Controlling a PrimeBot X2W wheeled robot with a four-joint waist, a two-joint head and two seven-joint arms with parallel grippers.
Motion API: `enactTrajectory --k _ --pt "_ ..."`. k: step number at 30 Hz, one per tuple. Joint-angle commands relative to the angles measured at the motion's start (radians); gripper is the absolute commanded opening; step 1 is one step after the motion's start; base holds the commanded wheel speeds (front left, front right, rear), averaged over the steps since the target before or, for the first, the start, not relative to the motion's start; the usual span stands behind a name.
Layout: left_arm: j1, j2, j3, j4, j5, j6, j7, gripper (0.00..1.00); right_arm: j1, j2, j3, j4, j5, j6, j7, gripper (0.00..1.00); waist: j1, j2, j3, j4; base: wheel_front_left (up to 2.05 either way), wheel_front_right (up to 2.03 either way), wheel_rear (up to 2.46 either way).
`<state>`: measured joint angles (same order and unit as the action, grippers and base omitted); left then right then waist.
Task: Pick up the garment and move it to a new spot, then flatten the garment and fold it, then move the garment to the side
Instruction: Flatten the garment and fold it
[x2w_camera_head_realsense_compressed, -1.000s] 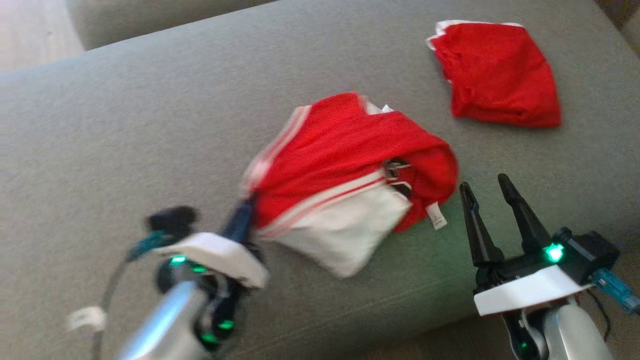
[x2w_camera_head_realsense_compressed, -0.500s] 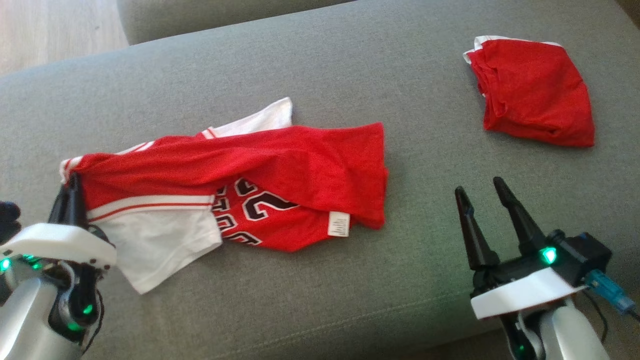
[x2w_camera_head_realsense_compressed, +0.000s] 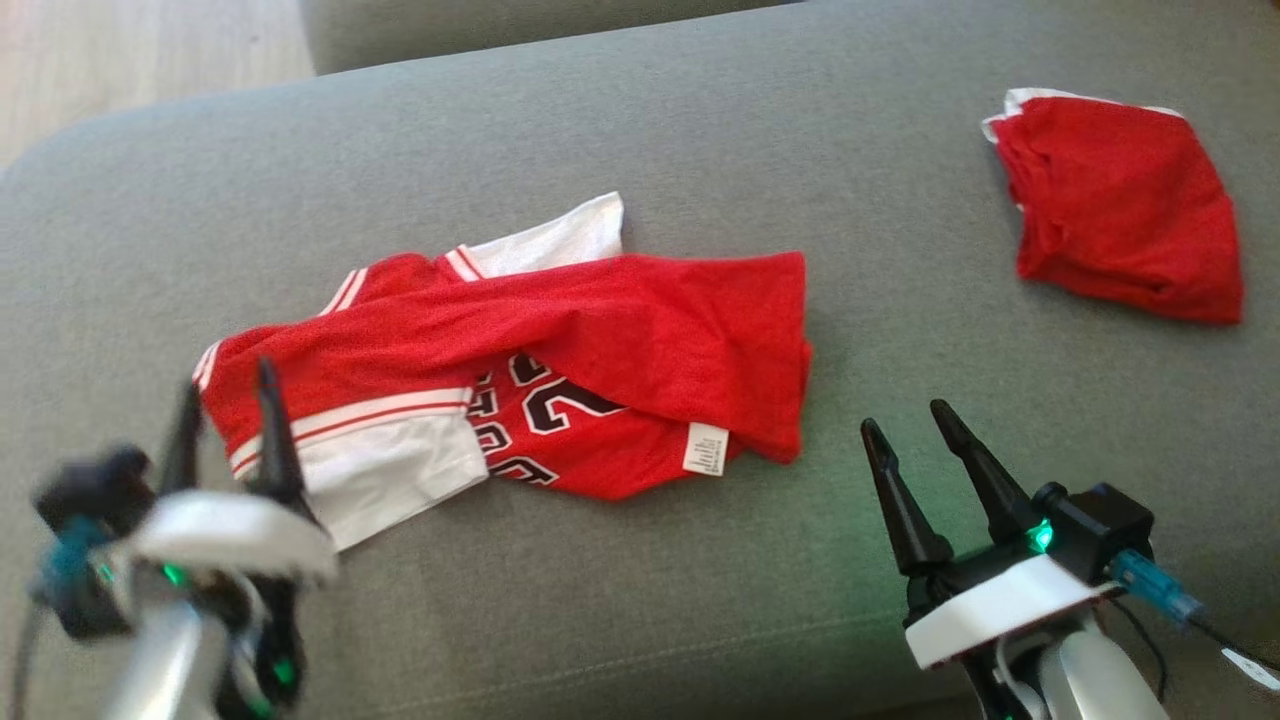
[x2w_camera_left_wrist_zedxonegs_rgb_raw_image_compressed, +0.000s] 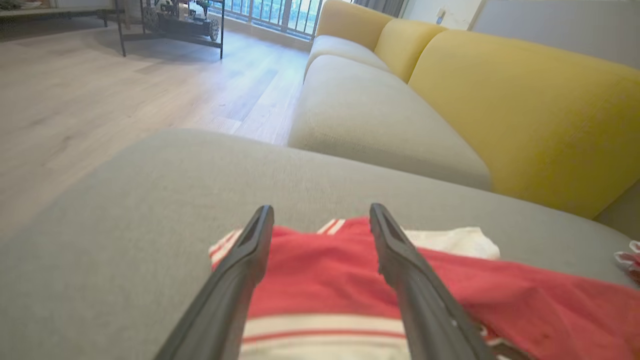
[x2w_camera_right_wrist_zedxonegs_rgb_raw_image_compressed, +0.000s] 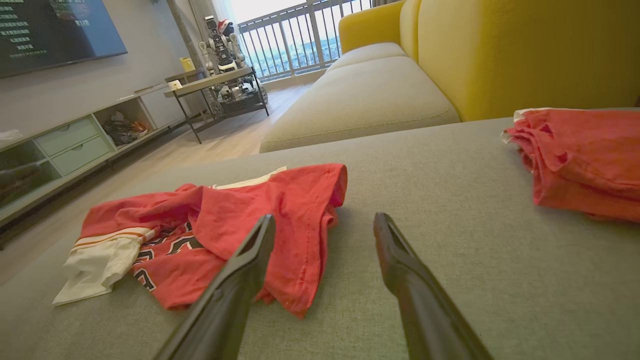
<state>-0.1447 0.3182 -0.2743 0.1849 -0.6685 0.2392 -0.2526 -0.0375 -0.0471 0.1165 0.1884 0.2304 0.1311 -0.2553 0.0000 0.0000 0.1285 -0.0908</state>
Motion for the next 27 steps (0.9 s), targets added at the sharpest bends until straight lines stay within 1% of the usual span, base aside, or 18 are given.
enactTrajectory --k 1,6,9,14,16,21,27 --pt "0.02 0.0 0.044 -0.044 0.034 0.008 -0.009 1.0 -0.043 -0.003 0.023 -0.026 0.008 0.0 -0.006 1.0 0.0 0.0 0.0 0.013 0.0 0.0 0.0" --pt "0.137 -0.084 0.052 -0.042 0.088 0.026 -0.009 1.0 -0.039 -0.003 0.027 -0.021 0.021 0.0 -0.006 1.0 0.0 0.0 -0.001 0.028 0.0 0.0 0.0" --pt "0.163 -0.113 0.039 0.002 0.101 0.014 -0.009 1.0 -0.04 -0.003 0.03 -0.02 0.025 0.0 -0.006 1.0 0.0 0.0 0.002 0.031 0.0 0.0 0.0" --pt "0.112 -0.104 -0.007 0.14 0.143 -0.008 -0.005 1.0 -0.042 -0.003 0.029 -0.014 0.023 0.0 -0.006 1.0 0.0 0.0 0.012 0.038 0.0 0.0 0.0" --pt "0.079 -0.111 -0.014 0.202 0.143 -0.017 0.0 1.0 -0.042 -0.003 0.027 -0.009 0.019 0.0 -0.006 1.0 0.0 0.0 0.016 0.041 0.0 0.0 0.0" --pt "0.005 -0.133 -0.026 0.331 0.135 -0.053 -0.002 1.0 -0.041 -0.003 0.027 0.01 0.009 0.0 -0.006 1.0 0.0 0.0 0.025 0.046 0.0 0.0 0.0" --pt "-0.054 -0.148 -0.046 0.441 0.127 -0.108 -0.003 1.0 -0.044 -0.003 0.021 0.022 0.001 0.0 -0.006 1.0 0.0 0.0 0.037 0.052 0.0 0.0 0.0"
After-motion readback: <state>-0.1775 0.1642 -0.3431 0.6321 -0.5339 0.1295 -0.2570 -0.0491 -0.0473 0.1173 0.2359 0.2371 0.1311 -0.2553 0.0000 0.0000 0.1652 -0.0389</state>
